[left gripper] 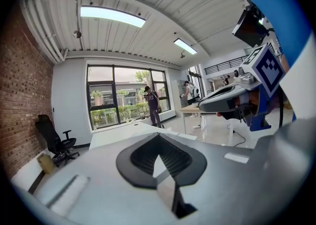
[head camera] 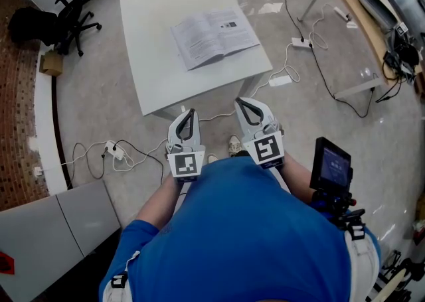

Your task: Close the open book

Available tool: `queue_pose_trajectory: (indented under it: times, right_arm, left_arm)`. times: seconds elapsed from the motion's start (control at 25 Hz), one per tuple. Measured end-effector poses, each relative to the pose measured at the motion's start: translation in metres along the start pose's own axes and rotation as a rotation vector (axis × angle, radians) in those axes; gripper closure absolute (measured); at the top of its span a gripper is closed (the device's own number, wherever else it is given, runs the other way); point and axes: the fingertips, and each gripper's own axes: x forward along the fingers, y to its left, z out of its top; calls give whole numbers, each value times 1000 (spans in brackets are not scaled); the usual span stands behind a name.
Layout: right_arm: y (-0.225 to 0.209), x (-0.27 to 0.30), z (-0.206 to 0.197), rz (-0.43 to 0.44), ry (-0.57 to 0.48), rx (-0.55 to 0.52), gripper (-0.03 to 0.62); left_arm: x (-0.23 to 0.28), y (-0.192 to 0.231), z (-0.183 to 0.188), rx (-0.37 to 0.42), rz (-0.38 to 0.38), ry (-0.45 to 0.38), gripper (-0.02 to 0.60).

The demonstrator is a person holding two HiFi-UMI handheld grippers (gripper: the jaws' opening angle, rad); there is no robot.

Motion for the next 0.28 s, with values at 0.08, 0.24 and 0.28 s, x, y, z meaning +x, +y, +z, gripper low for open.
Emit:
queue_pose_trajectory:
  times: [0.08,0.24,0.28]
  right_arm:
    - [0,0,1,1,-1,-1,591]
    - [-1,2,1,-2,-3,-5,591]
    - [-1,3,1,-3,-4,-6,591]
  left_arm:
    - [-1,0,1,-4,5,2,577]
    - [-1,1,-1,-5,8,6,577]
    - [-1,1,-2,-6,8,6,577]
